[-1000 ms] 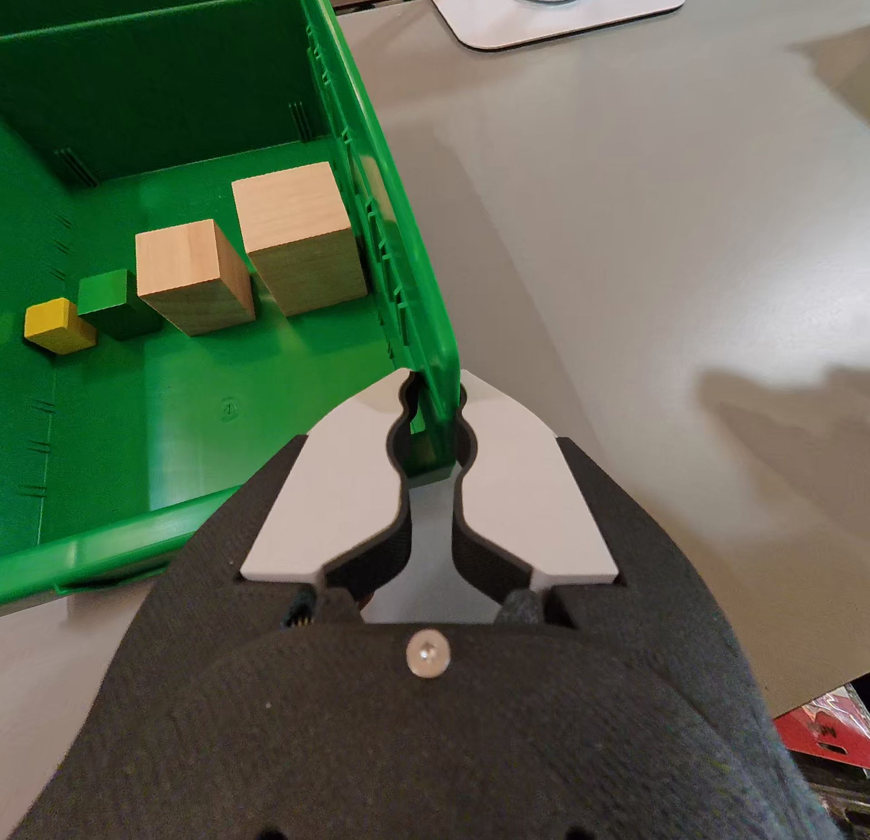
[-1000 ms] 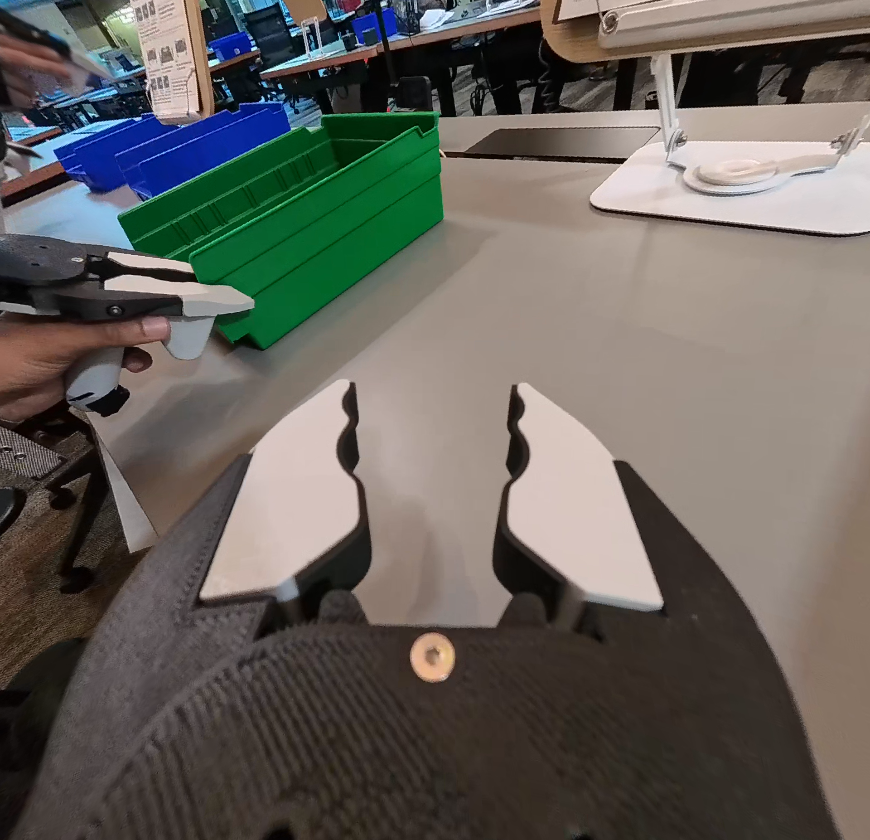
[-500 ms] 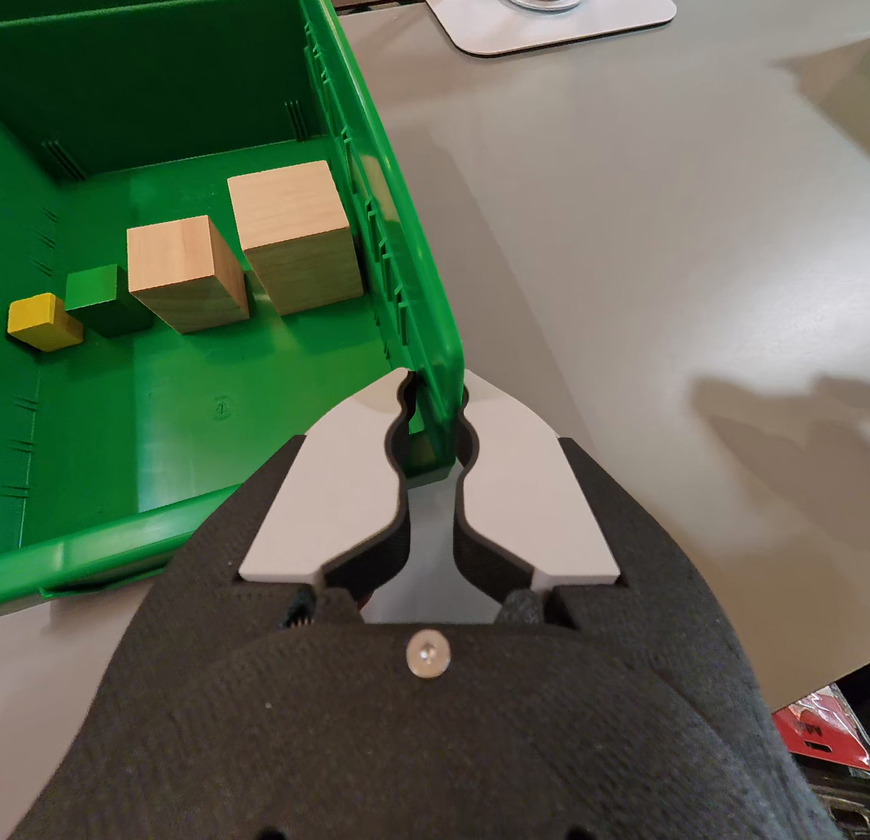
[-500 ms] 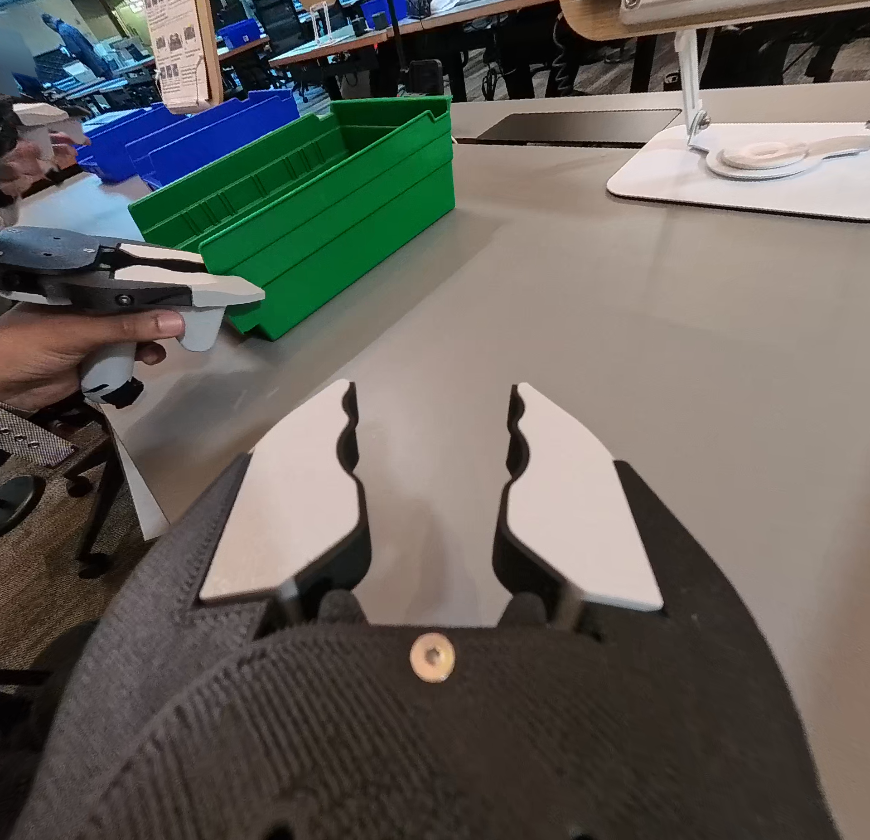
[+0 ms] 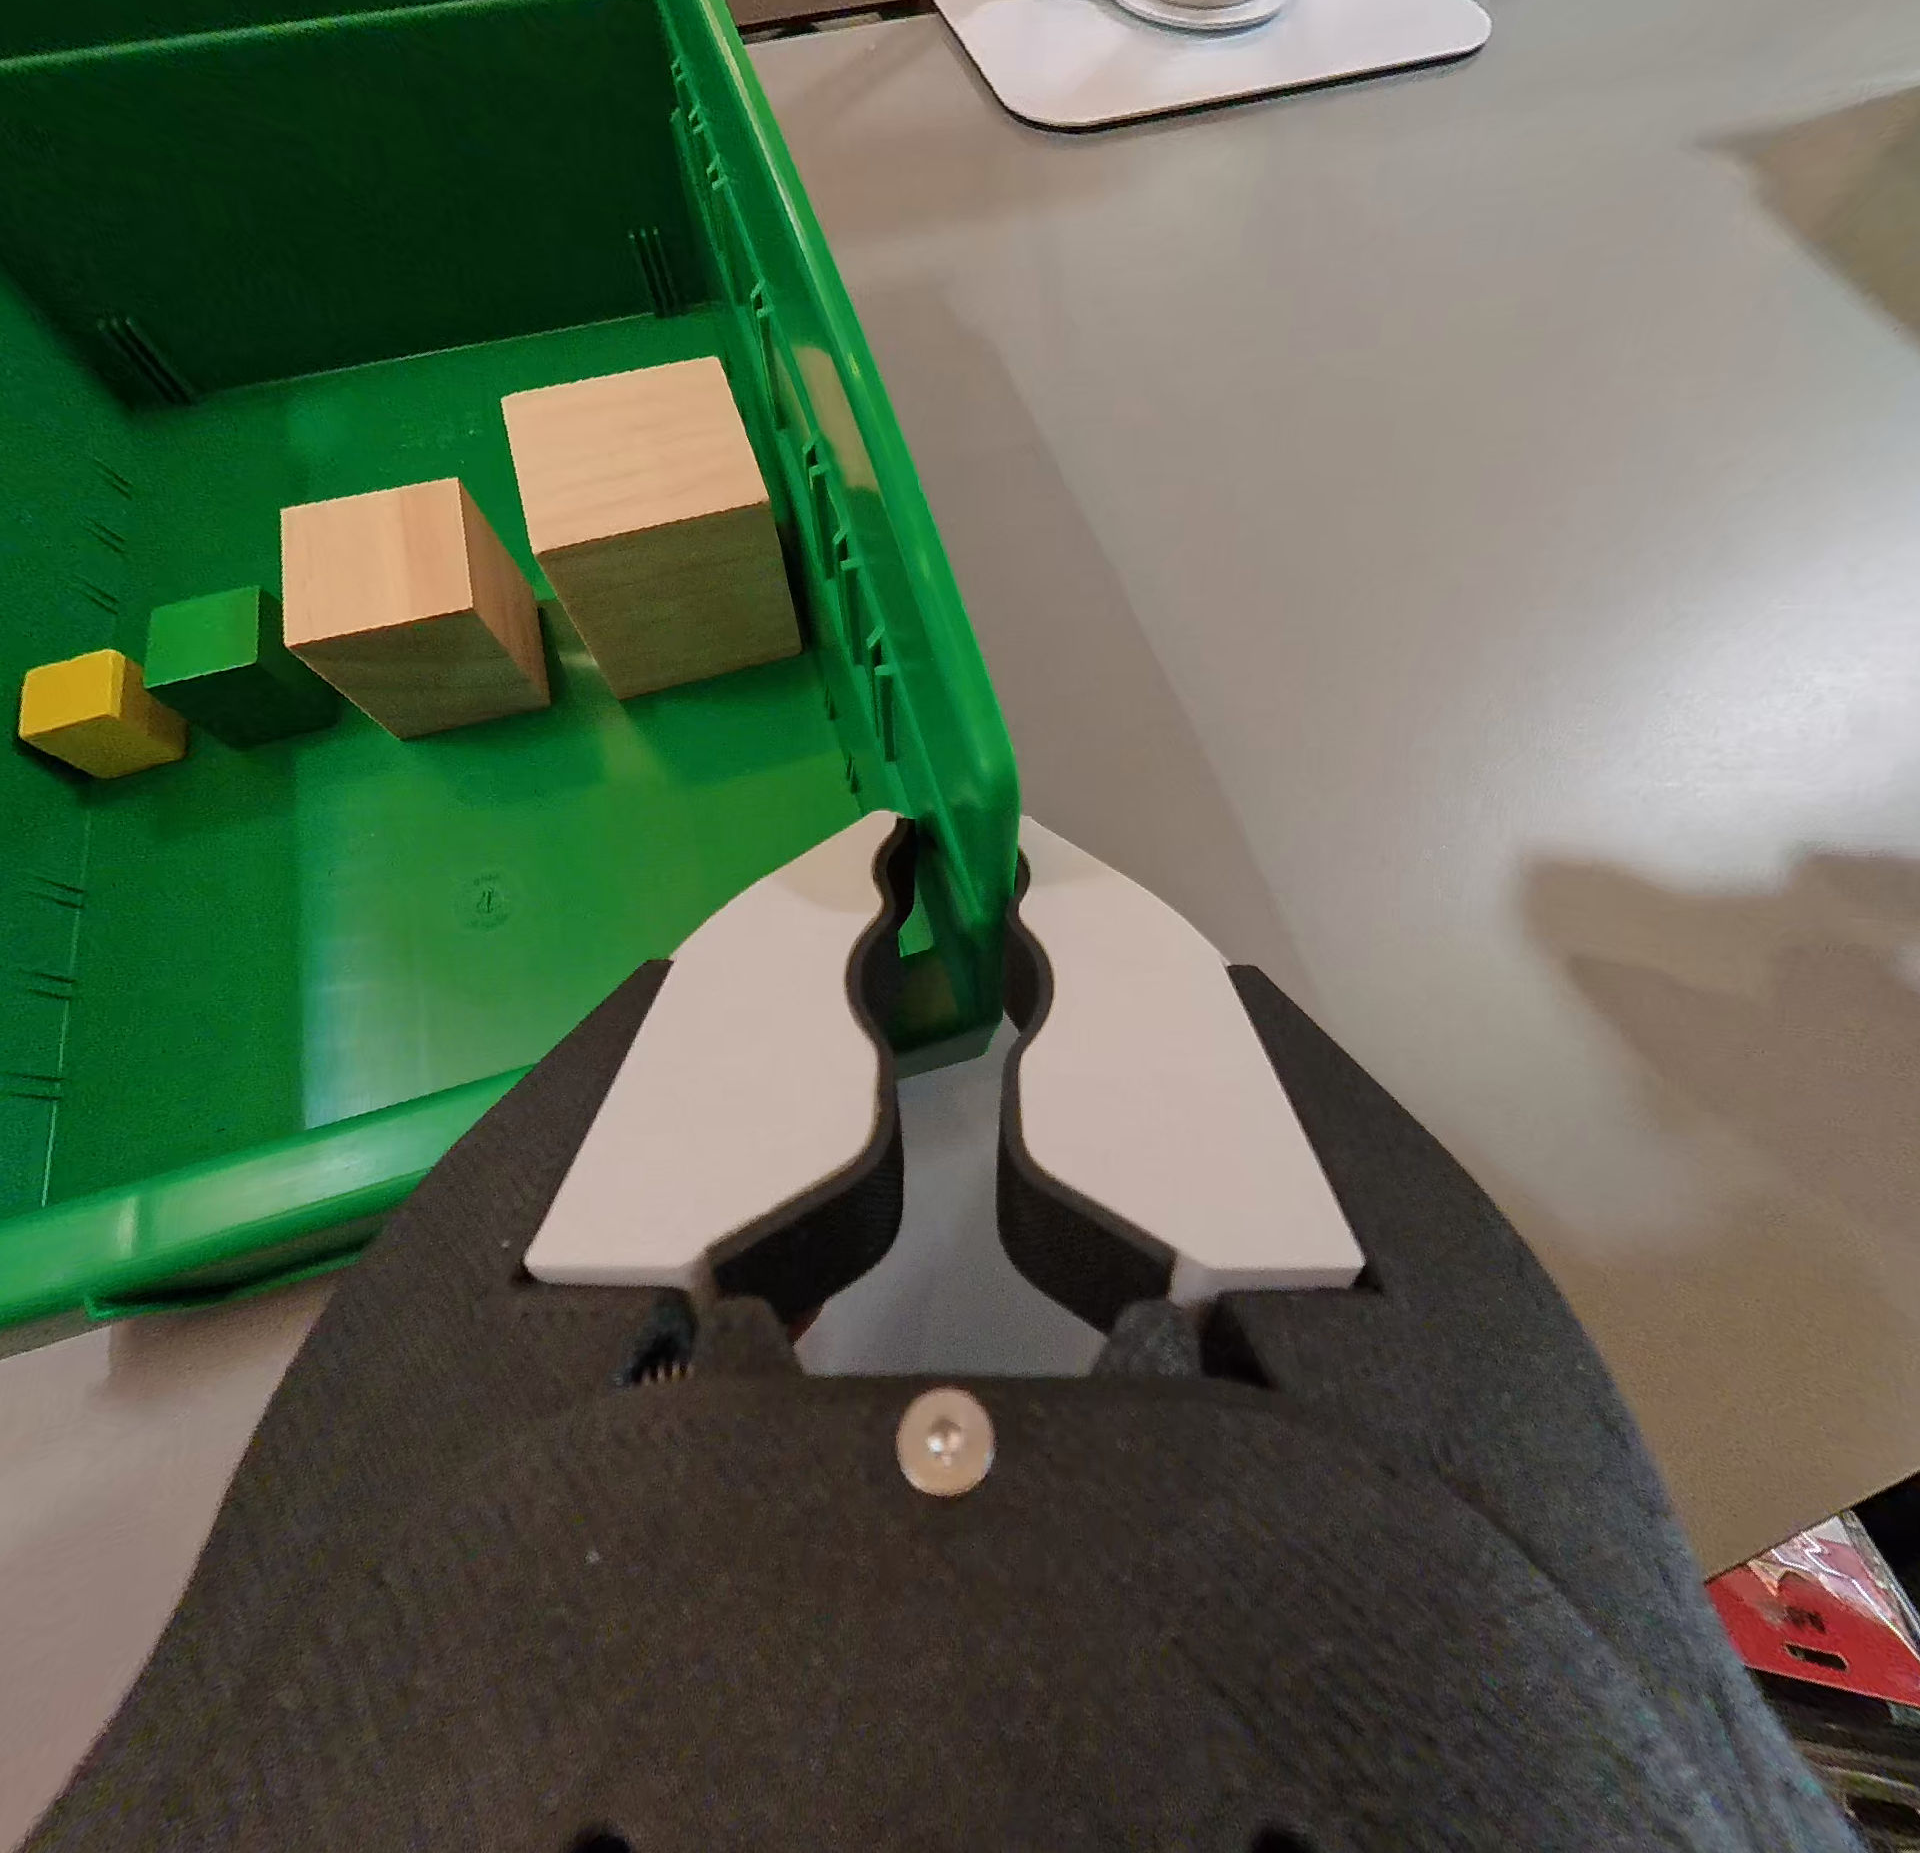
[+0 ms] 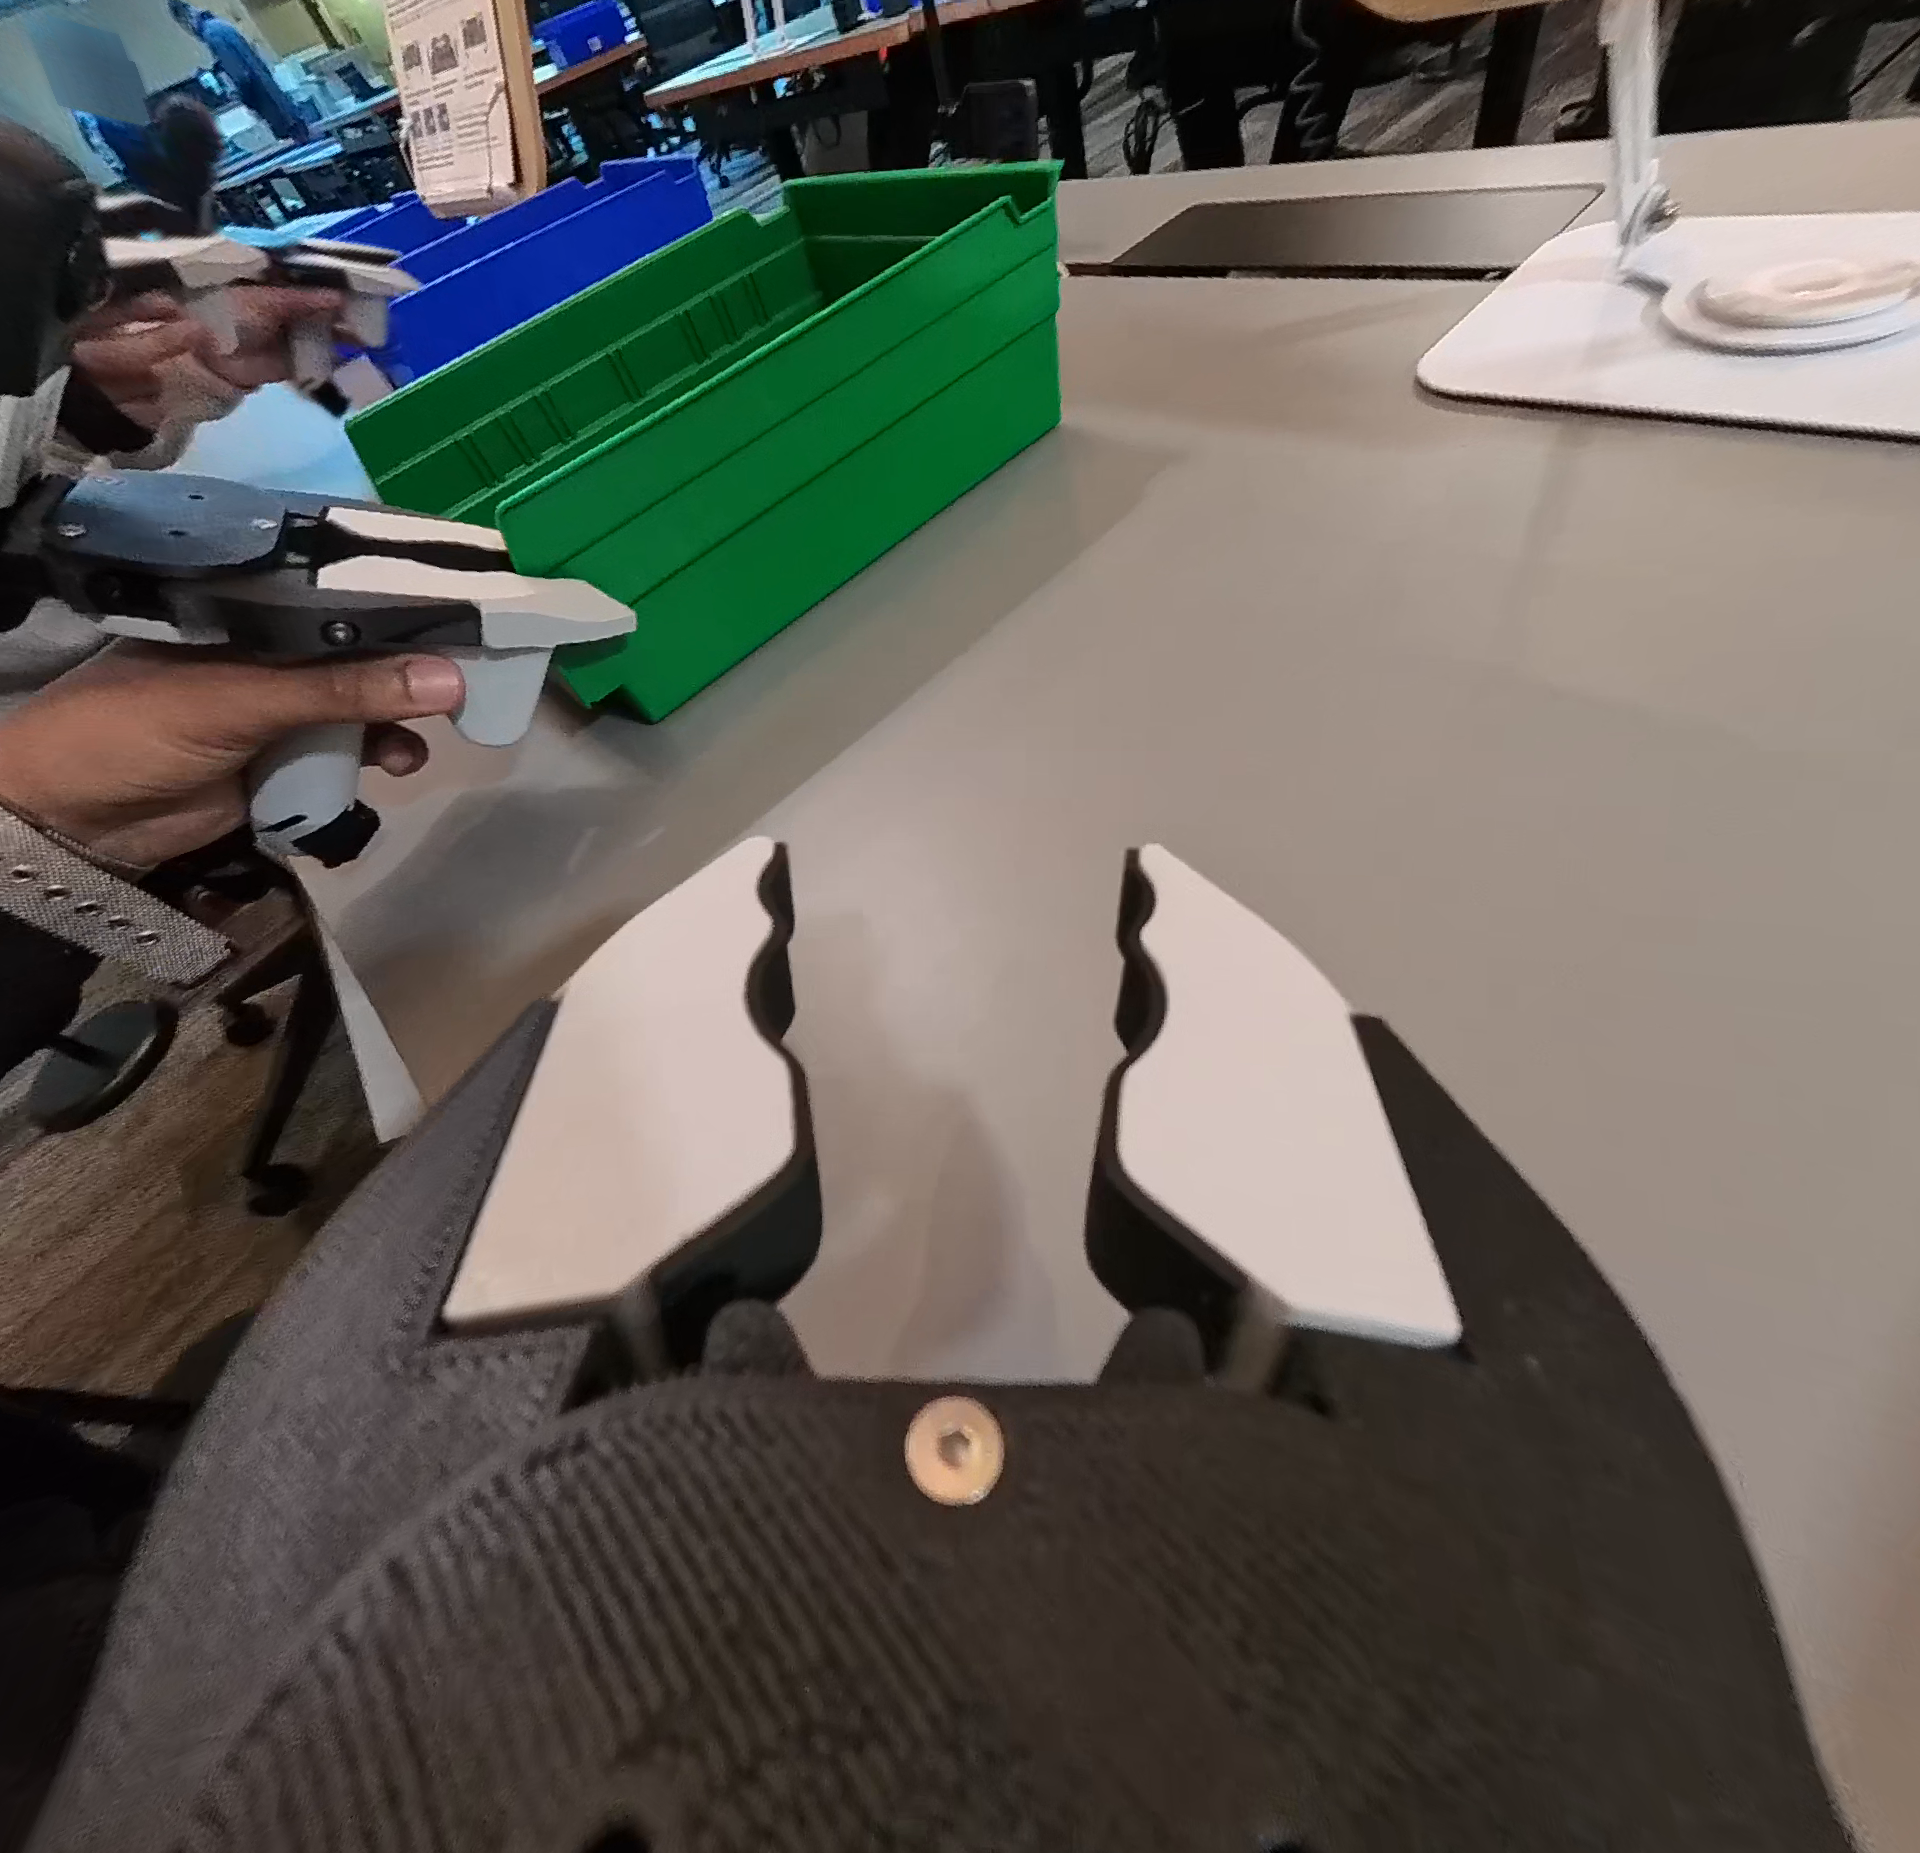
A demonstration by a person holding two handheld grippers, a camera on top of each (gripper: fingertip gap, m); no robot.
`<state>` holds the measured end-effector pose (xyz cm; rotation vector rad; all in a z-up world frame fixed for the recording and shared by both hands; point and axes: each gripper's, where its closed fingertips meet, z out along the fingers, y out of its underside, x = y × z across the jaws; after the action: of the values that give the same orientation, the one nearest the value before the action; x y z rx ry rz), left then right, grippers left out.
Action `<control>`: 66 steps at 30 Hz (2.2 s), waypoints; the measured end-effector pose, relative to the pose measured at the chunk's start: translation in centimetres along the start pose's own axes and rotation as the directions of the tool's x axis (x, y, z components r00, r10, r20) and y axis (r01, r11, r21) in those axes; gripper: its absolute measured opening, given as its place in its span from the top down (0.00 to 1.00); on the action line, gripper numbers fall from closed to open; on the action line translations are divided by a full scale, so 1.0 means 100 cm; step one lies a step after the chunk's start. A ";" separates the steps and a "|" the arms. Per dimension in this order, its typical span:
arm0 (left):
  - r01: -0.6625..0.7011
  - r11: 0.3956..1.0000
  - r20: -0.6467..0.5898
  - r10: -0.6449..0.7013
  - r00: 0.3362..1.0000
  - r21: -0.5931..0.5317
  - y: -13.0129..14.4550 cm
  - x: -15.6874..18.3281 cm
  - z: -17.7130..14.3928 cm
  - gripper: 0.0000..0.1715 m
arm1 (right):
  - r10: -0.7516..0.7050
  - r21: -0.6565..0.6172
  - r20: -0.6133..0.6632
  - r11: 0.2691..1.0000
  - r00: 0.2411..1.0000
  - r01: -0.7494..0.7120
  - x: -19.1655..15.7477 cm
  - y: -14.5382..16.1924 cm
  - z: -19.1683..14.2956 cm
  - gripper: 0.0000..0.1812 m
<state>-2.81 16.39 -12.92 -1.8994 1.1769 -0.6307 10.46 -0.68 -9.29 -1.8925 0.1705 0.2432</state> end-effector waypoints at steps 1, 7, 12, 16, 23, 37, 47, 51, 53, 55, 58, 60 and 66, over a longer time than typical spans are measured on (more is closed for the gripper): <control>0.000 1.000 -0.001 0.000 1.000 0.000 0.000 0.000 0.000 0.90 | 0.007 -0.011 0.012 1.000 1.000 -0.007 -0.002 0.002 0.000 0.66; 0.007 1.000 -0.006 -0.007 1.000 -0.006 0.000 0.000 0.000 0.90 | 0.014 -0.032 0.040 0.999 0.999 -0.013 -0.007 0.005 0.002 0.66; -0.071 0.978 -0.014 0.070 0.997 -0.198 0.012 -0.004 -0.023 0.85 | 0.008 0.006 0.085 1.000 0.996 -0.008 -0.014 -0.002 -0.002 0.64; -0.118 0.967 -0.015 0.117 0.993 -0.226 0.003 -0.019 -0.052 0.88 | 0.025 0.013 0.092 1.000 0.995 -0.026 -0.014 -0.002 -0.003 0.64; 0.114 0.986 -0.069 -0.106 0.992 0.119 -0.066 -0.044 -0.077 0.91 | 0.054 0.005 0.094 0.998 0.994 -0.055 -0.012 -0.001 -0.002 0.64; -0.712 0.638 -0.377 0.607 0.700 -0.294 -0.065 -0.080 0.022 0.62 | 0.026 0.013 0.047 1.000 0.999 -0.026 -0.006 -0.003 -0.008 0.66; -0.884 0.331 -0.618 0.632 0.467 -0.330 -0.051 -0.074 0.067 0.67 | 0.090 -0.014 -0.005 0.996 0.996 -0.090 0.013 0.010 -0.011 0.69; -0.905 0.292 -0.656 0.623 0.426 -0.310 -0.050 -0.073 0.075 0.72 | 0.148 -0.009 -0.013 0.989 0.989 -0.149 0.019 0.015 -0.016 0.69; -0.898 0.298 -0.677 0.591 0.439 -0.323 -0.050 -0.073 0.075 0.72 | 0.169 -0.011 -0.023 0.986 0.985 -0.169 0.023 0.018 -0.019 0.69; -0.903 0.277 -0.663 0.613 0.429 -0.328 -0.055 -0.077 0.075 0.69 | 0.183 -0.008 -0.033 0.983 0.983 -0.184 0.027 0.020 -0.022 0.70; -0.894 0.305 -0.639 0.625 0.448 -0.328 -0.063 -0.077 0.073 0.70 | 0.200 0.002 -0.036 0.980 0.979 -0.200 0.030 0.019 -0.027 0.71; -0.886 0.312 -0.622 0.631 0.464 -0.344 -0.065 -0.077 0.070 0.66 | 0.213 0.008 -0.031 0.977 0.977 -0.213 0.031 0.019 -0.028 0.72; -0.877 0.318 -0.600 0.641 0.479 -0.361 -0.066 -0.078 0.063 0.64 | 0.265 0.006 0.020 0.964 0.964 -0.266 0.025 0.017 -0.028 0.73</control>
<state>1.68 27.37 -10.97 -1.3617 2.6015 0.0494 12.74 -3.90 -10.61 -1.8555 0.4131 0.4417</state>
